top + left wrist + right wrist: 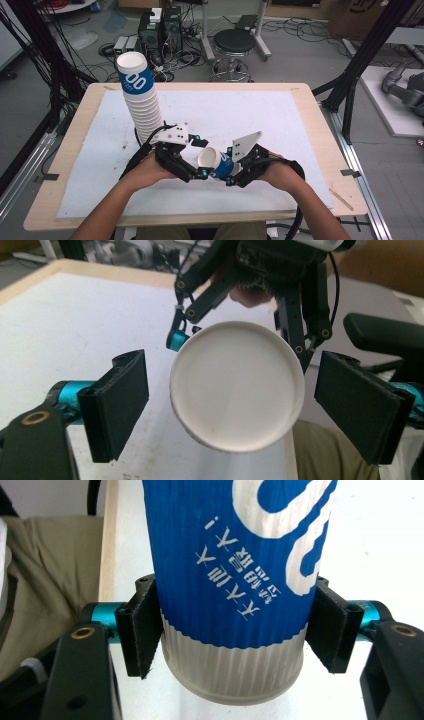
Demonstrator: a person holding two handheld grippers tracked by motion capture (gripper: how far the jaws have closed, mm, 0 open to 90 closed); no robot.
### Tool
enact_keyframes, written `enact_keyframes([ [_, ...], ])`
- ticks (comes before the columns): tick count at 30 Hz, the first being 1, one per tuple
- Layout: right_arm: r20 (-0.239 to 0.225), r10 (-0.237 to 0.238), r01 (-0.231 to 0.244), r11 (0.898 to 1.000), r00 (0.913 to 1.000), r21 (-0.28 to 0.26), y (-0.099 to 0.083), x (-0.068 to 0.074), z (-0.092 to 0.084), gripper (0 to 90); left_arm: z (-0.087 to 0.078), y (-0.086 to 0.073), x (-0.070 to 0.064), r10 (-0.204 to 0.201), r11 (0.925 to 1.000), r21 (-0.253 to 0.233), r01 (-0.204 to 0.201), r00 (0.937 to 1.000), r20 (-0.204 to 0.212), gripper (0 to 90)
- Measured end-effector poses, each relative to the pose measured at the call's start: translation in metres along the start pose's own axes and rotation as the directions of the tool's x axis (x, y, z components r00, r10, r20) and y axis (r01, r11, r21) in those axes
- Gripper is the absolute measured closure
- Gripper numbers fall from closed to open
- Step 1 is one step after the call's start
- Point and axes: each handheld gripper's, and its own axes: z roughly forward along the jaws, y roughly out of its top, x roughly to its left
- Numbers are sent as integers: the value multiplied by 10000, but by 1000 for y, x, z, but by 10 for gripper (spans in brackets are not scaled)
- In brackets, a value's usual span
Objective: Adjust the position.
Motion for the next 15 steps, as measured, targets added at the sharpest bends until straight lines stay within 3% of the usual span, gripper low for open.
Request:
enact_keyframes([
  [6,-41,-447,449,9947,9990,924,10,3,4,315,8,0,1,-94,9983,570,87,9999,115,155],
  [15,-190,-645,665,9888,9977,1338,14,3,6,315,12,-2,3,-192,9932,1159,143,9990,415,253],
])
